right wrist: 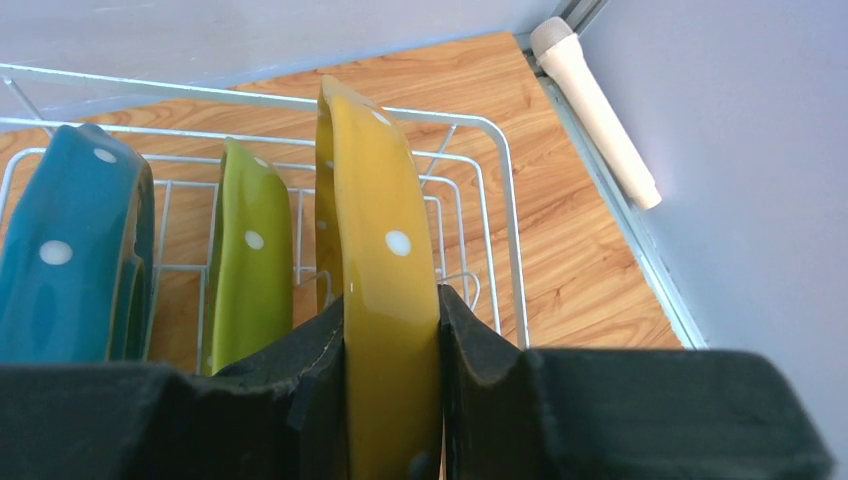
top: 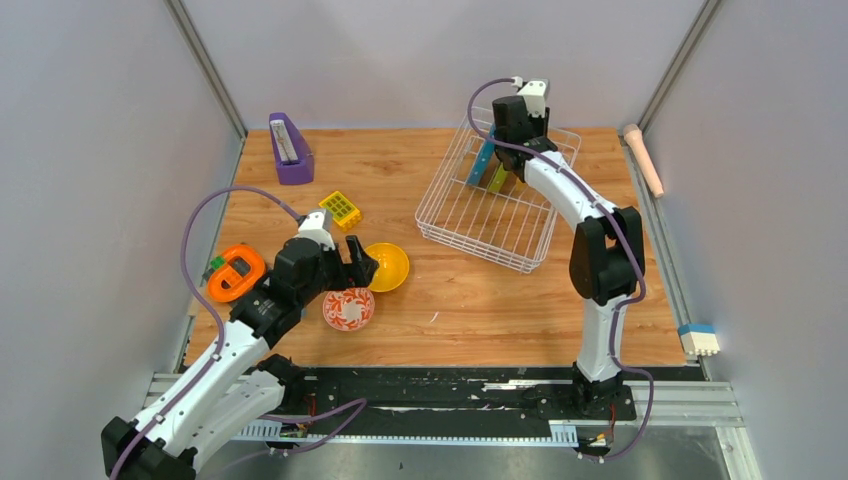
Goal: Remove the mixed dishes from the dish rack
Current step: Pick up the plate from the dish rack.
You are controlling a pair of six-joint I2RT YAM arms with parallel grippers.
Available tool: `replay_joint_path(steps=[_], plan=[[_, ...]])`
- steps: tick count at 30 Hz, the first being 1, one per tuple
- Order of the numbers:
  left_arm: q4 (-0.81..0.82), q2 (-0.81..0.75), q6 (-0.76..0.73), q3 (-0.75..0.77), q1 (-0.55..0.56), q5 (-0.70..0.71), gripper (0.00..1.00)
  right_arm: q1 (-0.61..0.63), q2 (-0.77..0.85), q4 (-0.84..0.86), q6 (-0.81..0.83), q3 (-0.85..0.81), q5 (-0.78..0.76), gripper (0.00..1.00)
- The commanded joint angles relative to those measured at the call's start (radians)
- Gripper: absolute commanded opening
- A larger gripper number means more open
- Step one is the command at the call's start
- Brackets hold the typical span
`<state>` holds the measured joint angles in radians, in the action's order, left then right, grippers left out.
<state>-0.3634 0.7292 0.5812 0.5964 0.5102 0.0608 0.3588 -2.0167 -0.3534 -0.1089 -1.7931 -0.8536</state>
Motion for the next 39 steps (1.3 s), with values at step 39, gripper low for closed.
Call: replay_joint_path(steps=[39], plan=[[-0.005,-0.031,0.004,0.003,-0.001,0.011,1.00,-0.031,0.013,0.088,0.072,-0.227,-0.021,0.00]])
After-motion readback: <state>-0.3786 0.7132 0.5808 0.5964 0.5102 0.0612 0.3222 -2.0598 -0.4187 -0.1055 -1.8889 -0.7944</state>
